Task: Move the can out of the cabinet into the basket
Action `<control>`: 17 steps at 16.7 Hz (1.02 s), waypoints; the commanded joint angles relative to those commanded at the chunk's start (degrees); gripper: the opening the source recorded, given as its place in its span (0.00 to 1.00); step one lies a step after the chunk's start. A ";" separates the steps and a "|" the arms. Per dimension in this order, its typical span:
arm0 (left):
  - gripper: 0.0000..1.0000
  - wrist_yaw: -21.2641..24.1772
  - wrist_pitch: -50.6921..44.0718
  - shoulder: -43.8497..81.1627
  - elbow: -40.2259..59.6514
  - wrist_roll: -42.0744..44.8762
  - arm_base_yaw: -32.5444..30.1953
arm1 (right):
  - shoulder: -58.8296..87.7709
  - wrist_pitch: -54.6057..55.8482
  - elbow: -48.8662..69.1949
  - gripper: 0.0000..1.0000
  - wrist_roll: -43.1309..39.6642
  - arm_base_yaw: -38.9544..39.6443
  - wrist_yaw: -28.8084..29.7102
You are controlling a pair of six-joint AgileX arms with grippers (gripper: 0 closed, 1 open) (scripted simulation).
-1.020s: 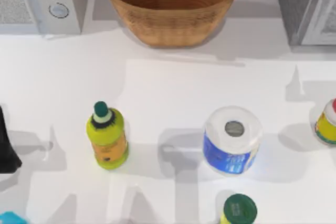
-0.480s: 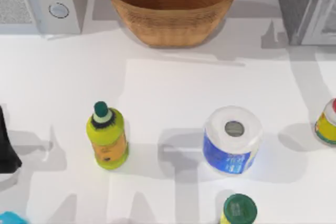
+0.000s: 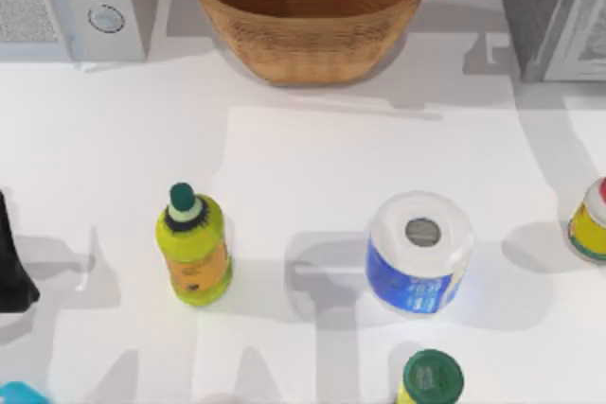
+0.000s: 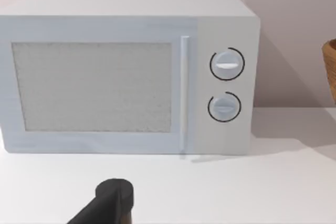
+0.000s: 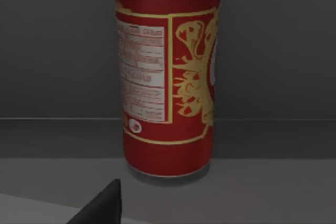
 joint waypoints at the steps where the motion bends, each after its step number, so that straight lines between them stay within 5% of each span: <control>1: 1.00 0.00 0.00 0.00 0.00 0.00 0.00 | -0.20 0.09 -0.16 1.00 -0.01 -0.24 -0.05; 17: 1.00 0.00 0.00 0.00 0.00 0.00 0.00 | 16.49 3.76 13.12 1.00 -0.21 2.80 3.91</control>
